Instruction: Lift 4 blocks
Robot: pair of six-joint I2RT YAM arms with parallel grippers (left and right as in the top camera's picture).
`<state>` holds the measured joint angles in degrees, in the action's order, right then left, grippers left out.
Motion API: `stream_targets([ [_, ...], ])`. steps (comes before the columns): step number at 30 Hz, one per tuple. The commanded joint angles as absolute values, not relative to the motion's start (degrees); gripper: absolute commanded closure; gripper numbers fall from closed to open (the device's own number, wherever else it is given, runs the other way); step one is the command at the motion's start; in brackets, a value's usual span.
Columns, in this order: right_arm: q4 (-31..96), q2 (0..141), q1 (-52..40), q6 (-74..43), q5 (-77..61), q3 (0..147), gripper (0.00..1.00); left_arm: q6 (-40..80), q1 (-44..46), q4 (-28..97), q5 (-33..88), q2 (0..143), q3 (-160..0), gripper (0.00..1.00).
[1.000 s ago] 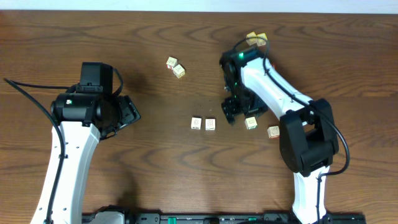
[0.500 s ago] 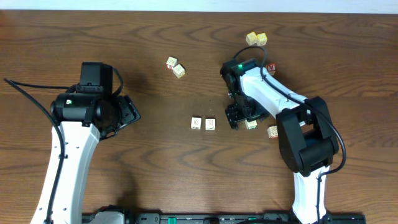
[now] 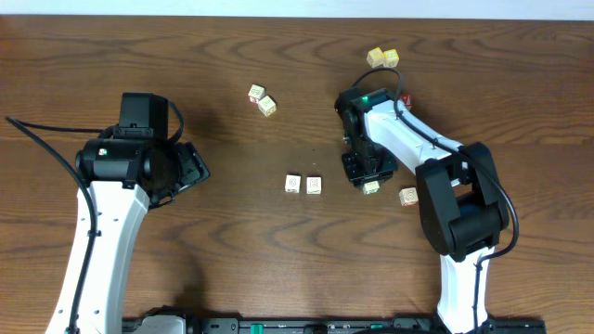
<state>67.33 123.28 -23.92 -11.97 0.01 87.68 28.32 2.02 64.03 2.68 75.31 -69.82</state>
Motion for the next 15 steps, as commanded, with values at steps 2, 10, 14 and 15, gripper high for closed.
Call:
stream_targets([
  [2,65.8,123.2,-23.6,-17.3,-6.9,87.5,0.65,28.4,1.8,64.0,2.5,75.2,-69.4,0.21],
  [10,63.4,123.2,-23.7,-24.2,-9.5,87.5,0.70,28.4,1.8,64.0,2.5,75.2,-69.4,0.21],
  [14,63.4,123.2,-23.7,-14.0,-9.5,87.5,0.71,28.4,1.8,64.0,2.5,75.2,-69.4,0.21],
  [15,63.4,123.2,-23.7,-10.0,-9.5,87.5,0.75,28.4,1.8,64.0,2.5,75.2,-69.4,0.21],
])
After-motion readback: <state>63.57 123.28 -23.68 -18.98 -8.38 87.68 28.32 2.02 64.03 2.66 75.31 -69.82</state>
